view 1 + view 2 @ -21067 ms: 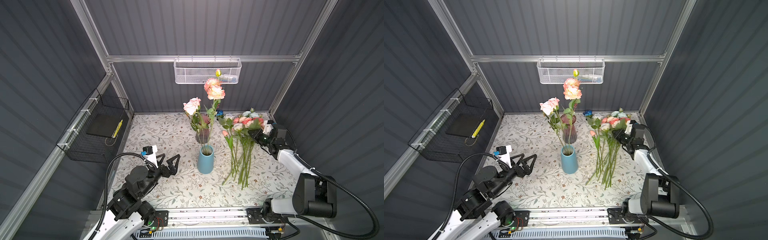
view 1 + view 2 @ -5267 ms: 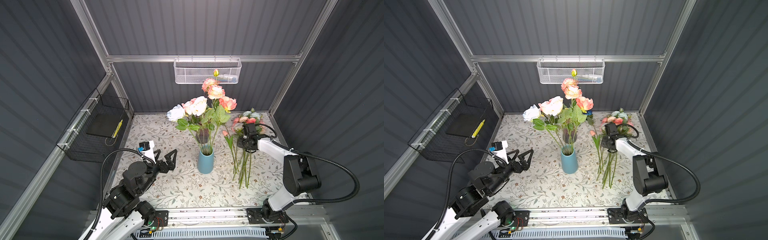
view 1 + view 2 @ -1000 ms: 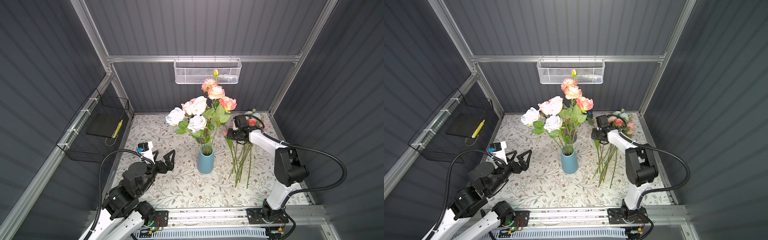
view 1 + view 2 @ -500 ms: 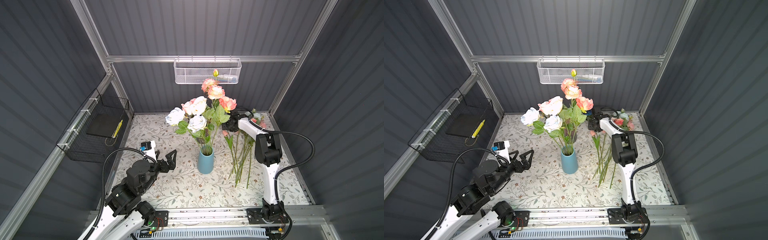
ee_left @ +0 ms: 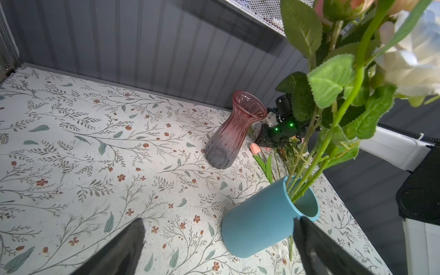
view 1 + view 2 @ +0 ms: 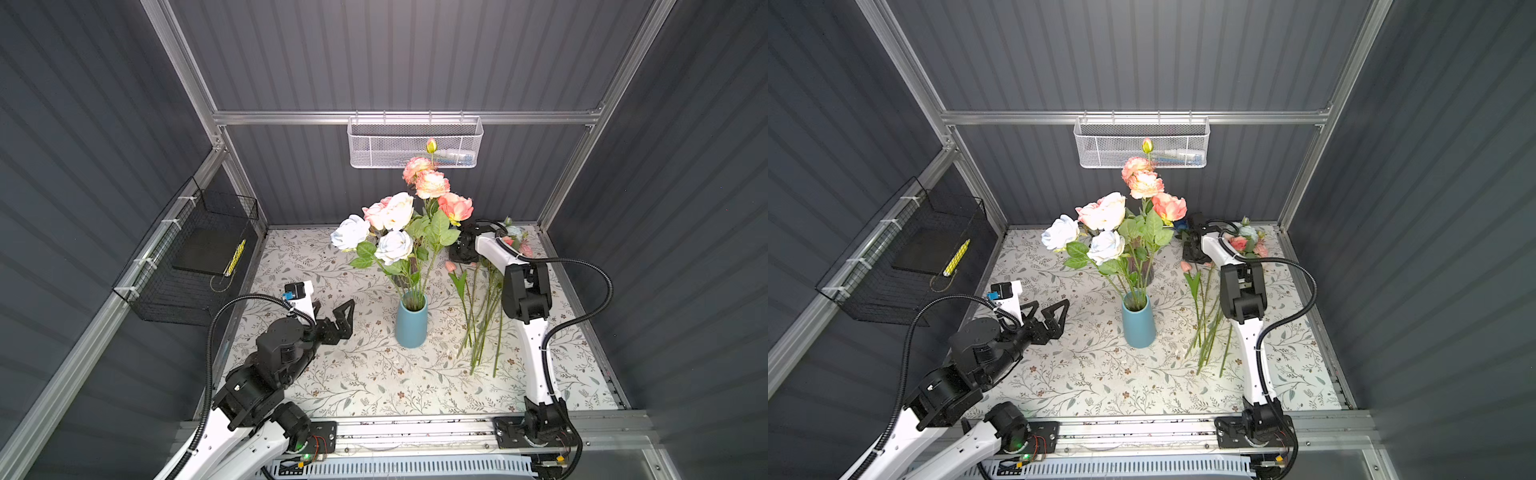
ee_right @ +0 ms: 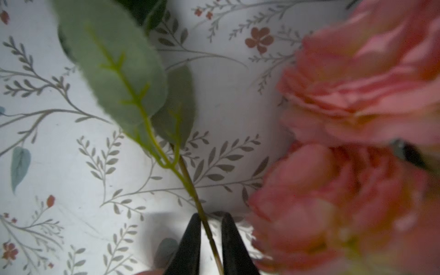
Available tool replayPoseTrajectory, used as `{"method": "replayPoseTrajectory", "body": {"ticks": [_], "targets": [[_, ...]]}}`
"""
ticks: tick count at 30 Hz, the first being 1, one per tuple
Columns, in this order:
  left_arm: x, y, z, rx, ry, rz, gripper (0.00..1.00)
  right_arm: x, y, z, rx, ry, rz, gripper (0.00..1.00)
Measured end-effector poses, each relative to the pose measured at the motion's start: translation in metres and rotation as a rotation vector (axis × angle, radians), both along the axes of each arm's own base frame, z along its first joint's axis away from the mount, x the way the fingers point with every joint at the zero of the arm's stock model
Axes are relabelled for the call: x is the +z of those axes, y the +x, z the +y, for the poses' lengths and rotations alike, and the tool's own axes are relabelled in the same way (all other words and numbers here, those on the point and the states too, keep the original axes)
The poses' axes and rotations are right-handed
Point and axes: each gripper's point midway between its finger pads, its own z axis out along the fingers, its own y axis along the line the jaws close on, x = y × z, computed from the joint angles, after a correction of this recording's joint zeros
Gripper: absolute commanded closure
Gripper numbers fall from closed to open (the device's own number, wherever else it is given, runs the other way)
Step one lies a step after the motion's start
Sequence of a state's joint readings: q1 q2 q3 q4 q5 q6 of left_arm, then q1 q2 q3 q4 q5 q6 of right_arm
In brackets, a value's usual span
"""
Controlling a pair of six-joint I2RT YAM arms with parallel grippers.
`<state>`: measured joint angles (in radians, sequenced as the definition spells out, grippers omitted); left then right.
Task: Arrange the flowers into the vase
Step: 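Lift the blue rose high and carry it over the teal vase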
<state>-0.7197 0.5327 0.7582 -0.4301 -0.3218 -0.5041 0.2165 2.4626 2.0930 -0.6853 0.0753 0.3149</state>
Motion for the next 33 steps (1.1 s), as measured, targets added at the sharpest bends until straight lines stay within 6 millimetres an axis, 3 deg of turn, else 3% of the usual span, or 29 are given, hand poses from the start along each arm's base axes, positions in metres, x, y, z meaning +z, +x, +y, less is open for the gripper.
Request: {"method": "replayPoseTrajectory", "body": {"ticks": [3, 6, 10, 12, 16, 21, 28, 33], "targets": [[-0.002, 0.001, -0.001, 0.000, 0.005, 0.006, 0.00, -0.001, -0.004, -0.007, -0.003, -0.001, -0.001, 1.00], [-0.003, 0.002, -0.002, -0.001, 0.009, 0.011, 0.00, 0.003, -0.016, -0.012, -0.003, 0.001, -0.012, 1.00], [-0.003, 0.002, -0.003, -0.004, 0.008, 0.011, 0.00, 0.032, -0.031, -0.015, 0.010, 0.013, -0.088, 1.00], [-0.003, 0.002, -0.003, -0.004, 0.007, 0.010, 0.00, 0.059, -0.036, -0.015, 0.014, 0.025, -0.167, 1.00], [-0.003, 0.002, -0.003, -0.006, 0.006, 0.011, 0.00, 0.133, -0.051, -0.014, 0.021, 0.049, -0.387, 1.00], [-0.003, 0.003, -0.004, -0.008, 0.005, 0.010, 0.00, 0.224, -0.084, -0.008, 0.041, 0.042, -0.665, 1.00], [-0.002, 0.003, -0.005, -0.007, 0.002, 0.006, 0.00, 0.324, -0.166, 0.000, 0.071, 0.062, -0.938, 1.00], [0.001, 0.003, -0.004, -0.007, -0.005, -0.002, 0.00, 0.399, -0.243, 0.027, 0.190, 0.183, -1.122, 1.00]]}}
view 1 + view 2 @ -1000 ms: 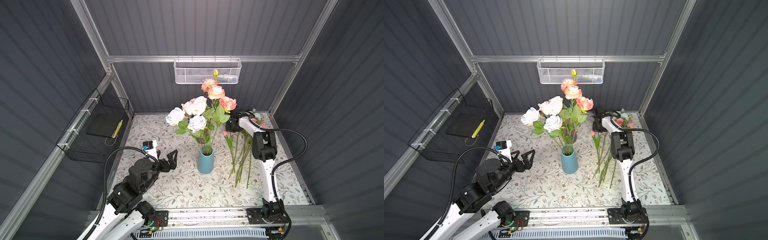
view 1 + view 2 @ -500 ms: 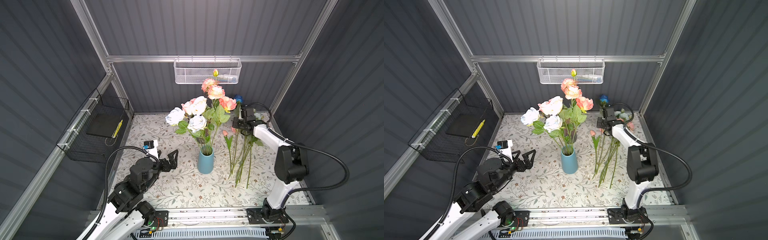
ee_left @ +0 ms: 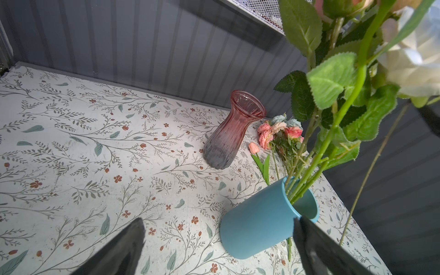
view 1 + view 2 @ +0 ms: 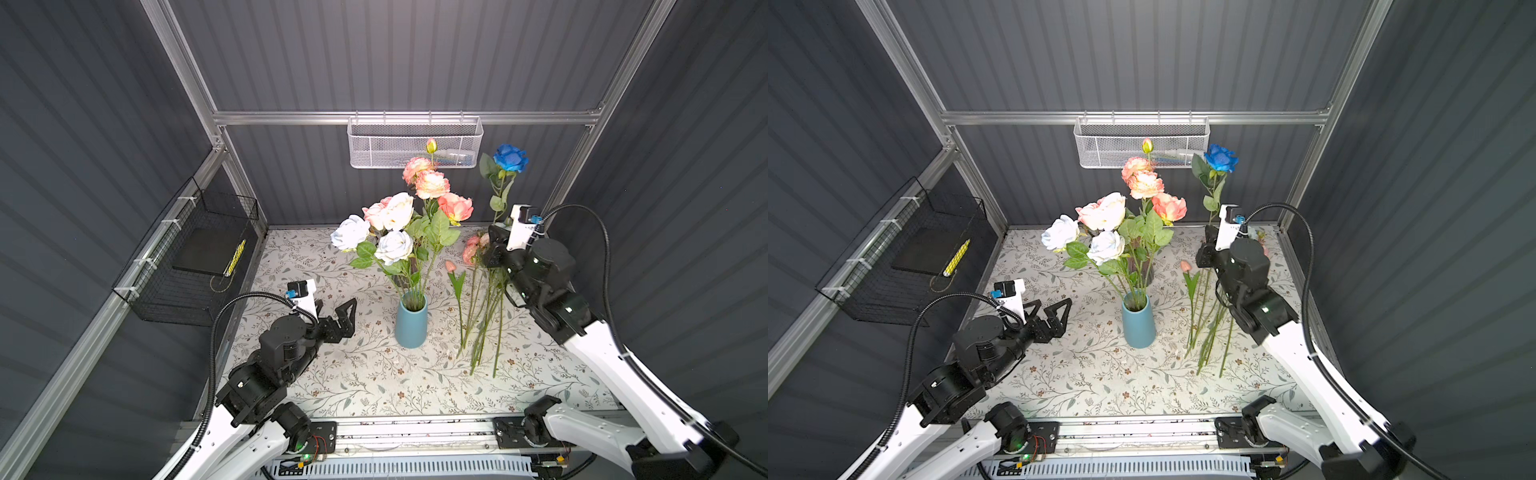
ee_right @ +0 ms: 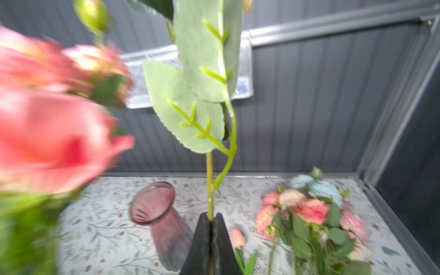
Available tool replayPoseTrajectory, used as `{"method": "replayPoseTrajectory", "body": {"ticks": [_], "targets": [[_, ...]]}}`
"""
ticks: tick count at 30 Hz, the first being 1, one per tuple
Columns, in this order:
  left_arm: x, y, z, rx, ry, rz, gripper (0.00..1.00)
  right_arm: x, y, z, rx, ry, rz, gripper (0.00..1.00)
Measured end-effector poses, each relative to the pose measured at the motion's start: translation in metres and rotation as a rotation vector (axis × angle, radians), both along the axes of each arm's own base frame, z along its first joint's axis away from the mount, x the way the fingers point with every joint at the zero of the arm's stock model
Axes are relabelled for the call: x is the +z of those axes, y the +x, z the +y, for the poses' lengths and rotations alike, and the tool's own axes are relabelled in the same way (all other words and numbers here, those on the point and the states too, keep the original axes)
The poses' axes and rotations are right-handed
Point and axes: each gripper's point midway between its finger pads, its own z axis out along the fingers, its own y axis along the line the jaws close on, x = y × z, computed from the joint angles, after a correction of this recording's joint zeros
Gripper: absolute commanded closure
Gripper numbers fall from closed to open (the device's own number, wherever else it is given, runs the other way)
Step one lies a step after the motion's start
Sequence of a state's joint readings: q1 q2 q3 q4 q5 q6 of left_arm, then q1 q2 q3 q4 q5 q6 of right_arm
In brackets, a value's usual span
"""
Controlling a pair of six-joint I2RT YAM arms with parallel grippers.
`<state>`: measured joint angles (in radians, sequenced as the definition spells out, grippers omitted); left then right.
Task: Arrange the flowers into the vase
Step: 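Lift the blue rose high and carry it over the teal vase, then lower the blue rose into the teal vase and open the right gripper, then move the right gripper back to the bunch and grasp the pink tulip stem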
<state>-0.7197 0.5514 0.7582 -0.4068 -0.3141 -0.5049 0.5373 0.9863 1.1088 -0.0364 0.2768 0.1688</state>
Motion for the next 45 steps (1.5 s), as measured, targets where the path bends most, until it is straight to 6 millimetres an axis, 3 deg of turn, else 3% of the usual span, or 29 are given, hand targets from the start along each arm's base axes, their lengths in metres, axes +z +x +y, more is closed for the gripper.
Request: {"method": "replayPoseTrajectory", "body": {"ticks": [4, 8, 12, 17, 20, 25, 34, 38, 45], "targets": [[0.001, 0.000, 0.000, 0.000, -0.003, -0.003, 0.00, 0.047, -0.054, 0.030, 0.170, 0.033, -0.115, 1.00], [0.004, -0.002, 0.002, 0.000, -0.012, -0.014, 0.00, 0.085, -0.091, 0.066, 0.325, 0.029, -0.209, 1.00], [0.005, -0.002, 0.002, 0.000, -0.014, -0.016, 0.00, 0.116, -0.102, 0.104, 0.405, 0.001, -0.302, 1.00], [0.005, -0.002, 0.002, 0.000, -0.014, -0.016, 0.00, 0.132, -0.084, 0.149, 0.414, -0.066, -0.374, 1.00], [0.005, -0.002, 0.002, 0.000, -0.014, -0.016, 0.00, 0.131, -0.072, 0.169, 0.405, -0.105, -0.401, 1.00], [0.005, -0.002, 0.002, 0.000, -0.014, -0.016, 0.00, 0.130, -0.062, 0.185, 0.388, -0.132, -0.446, 1.00], [0.004, -0.002, 0.001, 0.000, -0.010, -0.011, 0.00, 0.136, -0.054, 0.180, 0.346, -0.101, -0.497, 1.00], [0.003, -0.002, 0.001, 0.000, -0.010, -0.011, 0.00, 0.108, -0.049, 0.178, 0.343, -0.107, -0.456, 1.00], [0.000, 0.000, -0.001, -0.004, -0.002, 0.000, 0.00, 0.028, -0.043, 0.175, 0.349, -0.131, -0.302, 0.95]]}}
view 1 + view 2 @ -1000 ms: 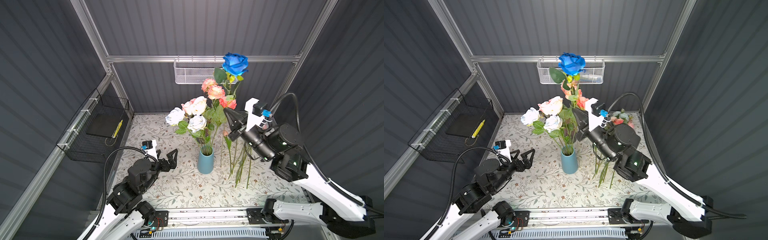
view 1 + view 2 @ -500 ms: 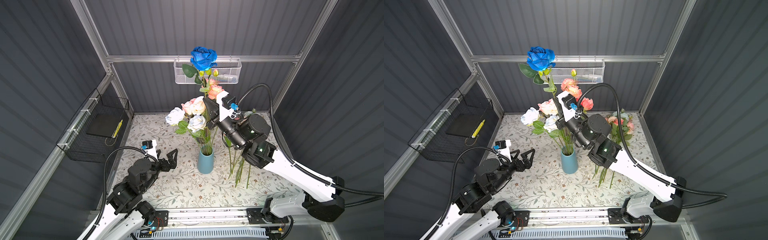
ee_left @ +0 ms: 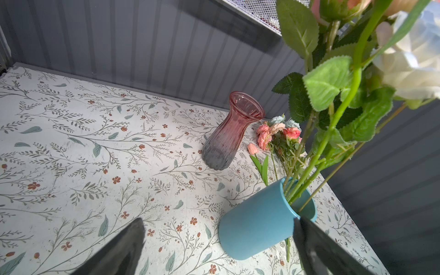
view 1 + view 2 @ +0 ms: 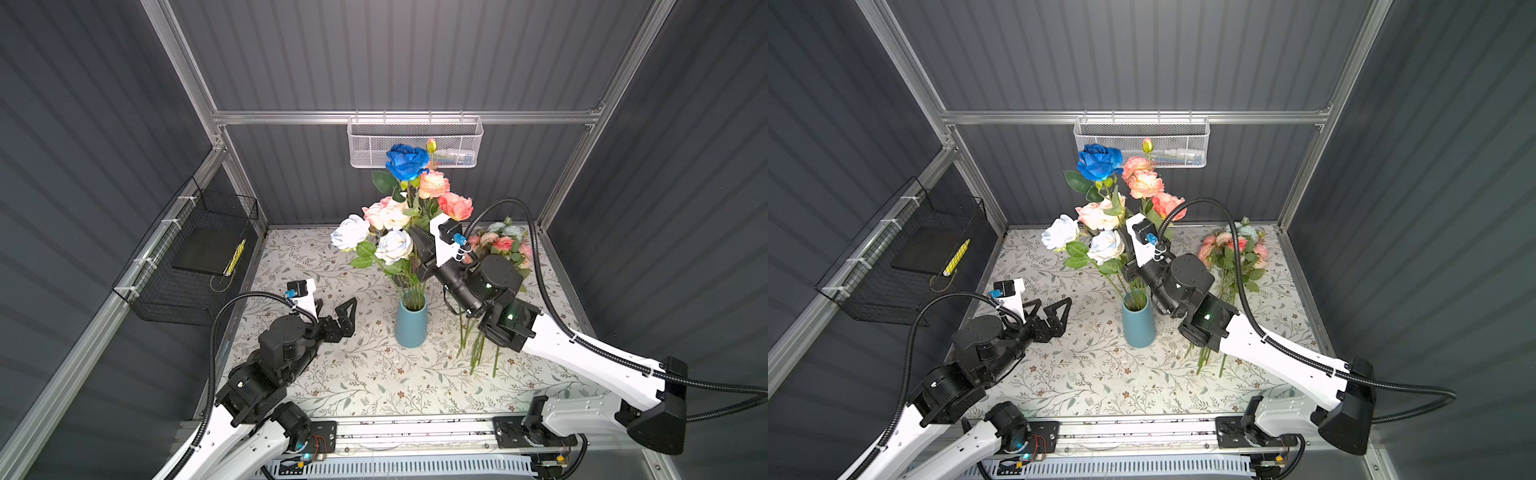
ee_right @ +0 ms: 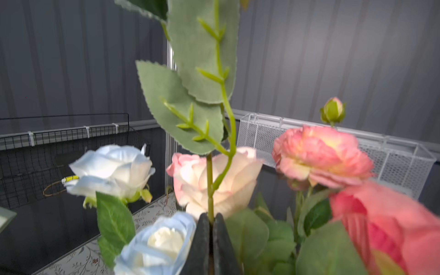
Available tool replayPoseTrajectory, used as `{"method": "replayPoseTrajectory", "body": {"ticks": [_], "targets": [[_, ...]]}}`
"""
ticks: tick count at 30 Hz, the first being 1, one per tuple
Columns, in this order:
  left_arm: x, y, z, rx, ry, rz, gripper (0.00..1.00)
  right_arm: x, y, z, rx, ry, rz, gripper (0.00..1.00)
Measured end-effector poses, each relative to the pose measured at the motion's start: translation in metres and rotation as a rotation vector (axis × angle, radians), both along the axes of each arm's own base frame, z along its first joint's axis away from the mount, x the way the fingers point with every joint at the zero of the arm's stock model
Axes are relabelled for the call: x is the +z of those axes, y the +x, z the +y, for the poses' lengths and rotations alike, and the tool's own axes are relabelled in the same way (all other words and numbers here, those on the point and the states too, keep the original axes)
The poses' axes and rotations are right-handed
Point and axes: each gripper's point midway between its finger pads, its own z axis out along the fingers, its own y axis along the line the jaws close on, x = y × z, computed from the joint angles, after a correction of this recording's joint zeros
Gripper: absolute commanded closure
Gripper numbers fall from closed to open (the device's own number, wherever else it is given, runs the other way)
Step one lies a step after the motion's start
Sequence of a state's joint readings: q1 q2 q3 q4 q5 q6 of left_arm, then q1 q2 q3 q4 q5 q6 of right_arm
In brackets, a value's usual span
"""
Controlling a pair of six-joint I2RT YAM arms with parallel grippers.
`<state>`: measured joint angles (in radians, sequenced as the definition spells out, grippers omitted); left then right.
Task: Arrange the flowers into the vase
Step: 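Move the right gripper back to the bunch and grasp the pink tulip stem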
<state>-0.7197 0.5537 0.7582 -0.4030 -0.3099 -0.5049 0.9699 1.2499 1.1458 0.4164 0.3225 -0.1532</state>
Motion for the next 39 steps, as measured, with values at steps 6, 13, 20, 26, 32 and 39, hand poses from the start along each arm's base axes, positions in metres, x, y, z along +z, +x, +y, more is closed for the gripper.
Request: {"method": "replayPoseTrajectory", "body": {"ticks": [6, 13, 20, 26, 32, 39], "targets": [[-0.002, 0.001, -0.004, -0.013, 0.001, 0.008, 0.00, -0.042, -0.003, -0.012, -0.008, 0.021, 0.109, 0.85], [-0.005, 0.002, -0.007, -0.022, 0.006, 0.018, 0.00, -0.068, -0.013, -0.029, -0.003, 0.058, 0.217, 0.54], [-0.003, 0.005, -0.011, -0.031, -0.005, 0.015, 0.00, -0.070, -0.027, -0.054, -0.006, 0.115, 0.261, 0.46], [-0.014, 0.010, -0.025, -0.068, 0.003, 0.041, 0.01, -0.096, -0.033, -0.079, -0.068, 0.122, 0.312, 0.44], [-0.025, 0.016, -0.041, -0.114, 0.010, 0.075, 0.01, -0.142, -0.003, -0.120, -0.230, 0.114, 0.505, 0.51], [-0.029, 0.016, -0.045, -0.126, 0.004, 0.087, 0.00, -0.262, 0.056, -0.169, -0.415, 0.048, 0.944, 0.50]]}}
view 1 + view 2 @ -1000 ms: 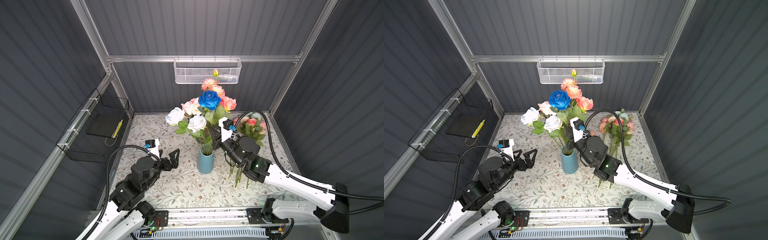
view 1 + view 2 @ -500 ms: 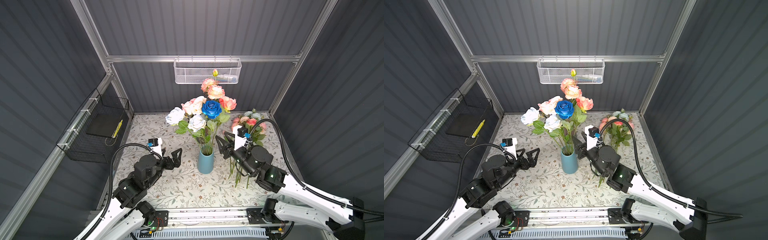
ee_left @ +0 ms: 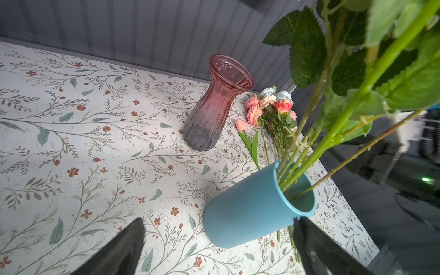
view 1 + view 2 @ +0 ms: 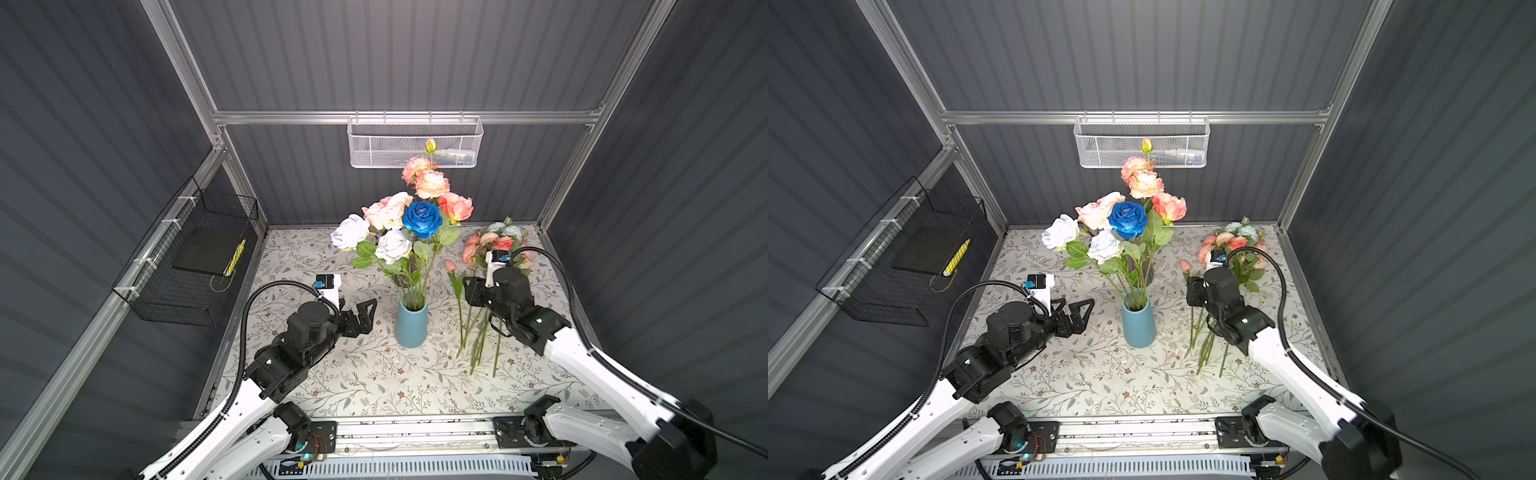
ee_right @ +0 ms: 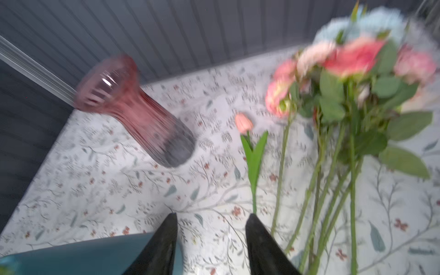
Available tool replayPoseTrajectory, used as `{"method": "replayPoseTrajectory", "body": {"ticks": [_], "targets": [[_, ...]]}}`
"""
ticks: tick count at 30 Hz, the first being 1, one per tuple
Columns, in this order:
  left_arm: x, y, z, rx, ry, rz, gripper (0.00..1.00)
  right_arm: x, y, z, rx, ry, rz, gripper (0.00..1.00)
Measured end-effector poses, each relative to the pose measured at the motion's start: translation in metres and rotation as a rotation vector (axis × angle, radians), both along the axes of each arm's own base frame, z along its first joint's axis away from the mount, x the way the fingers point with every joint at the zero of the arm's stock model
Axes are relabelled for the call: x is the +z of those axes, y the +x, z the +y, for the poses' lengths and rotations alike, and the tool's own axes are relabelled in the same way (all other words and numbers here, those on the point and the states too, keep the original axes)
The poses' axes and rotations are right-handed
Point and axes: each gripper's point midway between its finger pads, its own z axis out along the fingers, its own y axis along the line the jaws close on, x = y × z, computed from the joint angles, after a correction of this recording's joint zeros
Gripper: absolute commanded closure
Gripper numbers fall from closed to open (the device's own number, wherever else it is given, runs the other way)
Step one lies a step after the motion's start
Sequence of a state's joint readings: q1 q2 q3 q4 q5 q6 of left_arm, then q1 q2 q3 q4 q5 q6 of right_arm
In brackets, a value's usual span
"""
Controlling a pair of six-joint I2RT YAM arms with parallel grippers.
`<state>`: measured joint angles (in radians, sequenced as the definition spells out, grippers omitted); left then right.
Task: Arrange the flowers into the vase
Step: 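Move the right gripper back to the bunch and grasp the pink tulip stem, then lift the pink tulip high and carry it over the teal vase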
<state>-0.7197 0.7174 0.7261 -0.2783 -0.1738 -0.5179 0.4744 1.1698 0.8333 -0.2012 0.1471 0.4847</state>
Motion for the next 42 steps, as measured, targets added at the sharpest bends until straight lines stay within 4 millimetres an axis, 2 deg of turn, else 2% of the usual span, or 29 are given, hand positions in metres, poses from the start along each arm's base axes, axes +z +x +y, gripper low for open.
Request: {"method": "replayPoseTrajectory", "body": {"ticks": [1, 4, 9, 13, 19, 22, 24, 29, 34, 36, 38, 40, 42], "targets": [[0.001, 0.000, 0.000, 0.001, -0.003, -0.001, 0.00, -0.022, 0.005, 0.002, 0.007, -0.016, 0.079, 0.50], [0.004, -0.002, 0.002, 0.003, -0.015, -0.008, 0.00, -0.071, 0.020, 0.011, 0.026, -0.055, 0.248, 0.51], [0.010, -0.007, 0.008, 0.010, -0.031, -0.023, 0.00, -0.121, 0.047, 0.012, 0.007, -0.100, 0.400, 0.48], [0.014, -0.012, 0.015, 0.021, -0.034, -0.033, 0.00, -0.143, 0.068, 0.003, -0.028, -0.137, 0.460, 0.48], [0.016, -0.016, 0.023, 0.041, -0.034, -0.043, 0.00, -0.160, 0.085, -0.006, -0.052, -0.189, 0.524, 0.48], [0.015, -0.016, 0.024, 0.045, -0.031, -0.042, 0.00, -0.167, 0.091, -0.006, -0.047, -0.216, 0.545, 0.52], [0.014, -0.016, 0.024, 0.046, -0.027, -0.038, 0.00, -0.171, 0.093, -0.006, -0.043, -0.235, 0.558, 0.59], [0.013, -0.015, 0.024, 0.047, -0.023, -0.035, 0.00, -0.172, 0.097, -0.006, -0.031, -0.252, 0.562, 0.84], [0.011, -0.014, 0.023, 0.047, -0.019, -0.030, 0.00, -0.159, 0.090, -0.005, -0.001, -0.235, 0.517, 0.94], [0.010, -0.014, 0.023, 0.047, -0.016, -0.027, 0.00, -0.140, 0.083, -0.006, 0.010, -0.214, 0.461, 0.95], [0.009, -0.014, 0.022, 0.047, -0.014, -0.025, 0.00, -0.112, 0.076, -0.005, 0.018, -0.180, 0.373, 0.95], [0.009, -0.013, 0.022, 0.047, -0.011, -0.022, 0.00, -0.075, 0.071, -0.004, 0.024, -0.142, 0.263, 0.95], [0.008, -0.013, 0.022, 0.047, -0.009, -0.019, 0.00, -0.031, 0.063, -0.001, 0.034, -0.098, 0.124, 0.96]]}}
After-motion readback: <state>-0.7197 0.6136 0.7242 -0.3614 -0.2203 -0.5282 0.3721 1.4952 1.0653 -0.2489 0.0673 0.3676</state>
